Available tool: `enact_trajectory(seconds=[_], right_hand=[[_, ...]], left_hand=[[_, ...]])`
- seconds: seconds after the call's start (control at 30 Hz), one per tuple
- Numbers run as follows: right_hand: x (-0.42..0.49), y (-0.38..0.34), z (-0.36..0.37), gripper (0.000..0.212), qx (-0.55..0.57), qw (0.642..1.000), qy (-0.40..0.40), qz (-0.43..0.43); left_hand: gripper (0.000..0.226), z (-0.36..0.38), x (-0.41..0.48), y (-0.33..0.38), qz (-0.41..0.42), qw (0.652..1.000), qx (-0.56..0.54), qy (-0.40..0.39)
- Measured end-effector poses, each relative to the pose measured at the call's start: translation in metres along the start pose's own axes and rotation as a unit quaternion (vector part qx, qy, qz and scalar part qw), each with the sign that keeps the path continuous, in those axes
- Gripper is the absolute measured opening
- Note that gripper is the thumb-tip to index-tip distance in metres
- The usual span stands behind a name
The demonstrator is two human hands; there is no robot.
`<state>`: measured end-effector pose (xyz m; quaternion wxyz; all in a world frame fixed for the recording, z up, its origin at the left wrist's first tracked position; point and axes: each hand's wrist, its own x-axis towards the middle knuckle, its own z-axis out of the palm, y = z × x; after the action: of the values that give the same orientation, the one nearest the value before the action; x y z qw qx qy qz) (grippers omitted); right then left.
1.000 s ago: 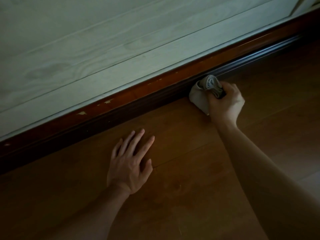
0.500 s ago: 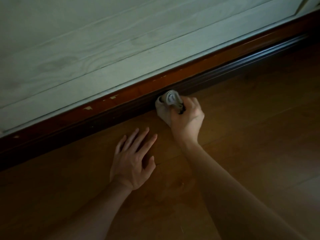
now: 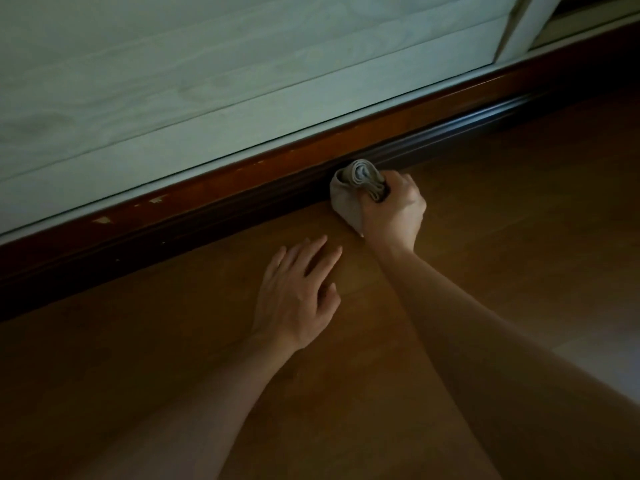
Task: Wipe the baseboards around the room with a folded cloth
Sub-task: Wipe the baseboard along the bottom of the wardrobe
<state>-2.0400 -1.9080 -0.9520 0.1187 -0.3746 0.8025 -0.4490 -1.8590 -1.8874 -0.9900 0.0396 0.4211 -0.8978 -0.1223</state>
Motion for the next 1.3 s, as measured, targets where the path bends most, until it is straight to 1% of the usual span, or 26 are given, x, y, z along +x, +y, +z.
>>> enact_trajectory(seconds=[0.1, 0.2, 0.3, 0.4, 0.53, 0.6, 0.67, 0.8, 0.93, 0.97, 1.07, 1.13, 1.17, 1.3], right_hand=[[0.009, 0.008, -0.007, 0.022, 0.005, 1.000, -0.009, -0.021], [0.012, 0.014, -0.001, 0.023, 0.008, 0.998, -0.025, -0.052], [0.015, 0.019, 0.006, 0.022, 0.017, 0.998, -0.028, -0.059], [0.023, 0.026, 0.003, 0.020, 0.015, 0.998, -0.015, -0.054], [0.034, 0.031, -0.005, 0.025, 0.013, 1.000, 0.025, 0.006], [0.035, 0.032, -0.006, 0.025, 0.012, 0.999, 0.042, 0.022], [0.032, 0.030, -0.003, 0.023, 0.016, 0.999, 0.047, 0.016], [0.027, 0.030, 0.000, 0.020, 0.008, 0.999, 0.009, -0.048], [0.034, 0.035, -0.006, 0.022, -0.003, 0.998, 0.056, -0.012], [0.032, 0.034, -0.005, 0.022, -0.004, 0.998, 0.055, -0.014], [0.027, 0.032, 0.000, 0.019, 0.001, 0.998, 0.004, -0.061], [0.034, 0.034, -0.003, 0.018, -0.009, 0.997, -0.019, -0.075], [0.039, 0.037, -0.008, 0.019, -0.018, 0.997, -0.018, -0.072], [0.062, 0.052, -0.026, 0.023, -0.054, 0.998, 0.032, -0.021]], left_hand=[[0.056, 0.009, 0.022, 0.014, -0.039, 0.999, -0.002, 0.011], [0.053, 0.016, 0.028, 0.015, -0.048, 0.998, 0.033, 0.023], [0.052, 0.020, 0.029, 0.014, -0.048, 0.998, 0.045, 0.022], [0.054, 0.020, 0.030, 0.014, -0.050, 0.998, 0.039, 0.014], [0.056, 0.017, 0.032, 0.014, -0.054, 0.998, 0.035, -0.001], [0.056, 0.016, 0.032, 0.015, -0.055, 0.998, 0.032, -0.005], [0.056, 0.015, 0.032, 0.015, -0.058, 0.998, 0.029, -0.006], [0.055, 0.014, 0.032, 0.016, -0.056, 0.998, 0.026, -0.002], [0.055, 0.015, 0.032, 0.014, -0.056, 0.998, 0.023, -0.003], [0.055, 0.015, 0.032, 0.014, -0.056, 0.998, 0.022, -0.003], [0.056, 0.015, 0.031, 0.015, -0.051, 0.998, 0.026, -0.001], [0.057, 0.017, 0.032, 0.014, -0.052, 0.998, 0.030, -0.001], [0.057, 0.017, 0.032, 0.014, -0.055, 0.998, 0.030, -0.001], [0.057, 0.018, 0.033, 0.015, -0.060, 0.998, 0.024, 0.003]])
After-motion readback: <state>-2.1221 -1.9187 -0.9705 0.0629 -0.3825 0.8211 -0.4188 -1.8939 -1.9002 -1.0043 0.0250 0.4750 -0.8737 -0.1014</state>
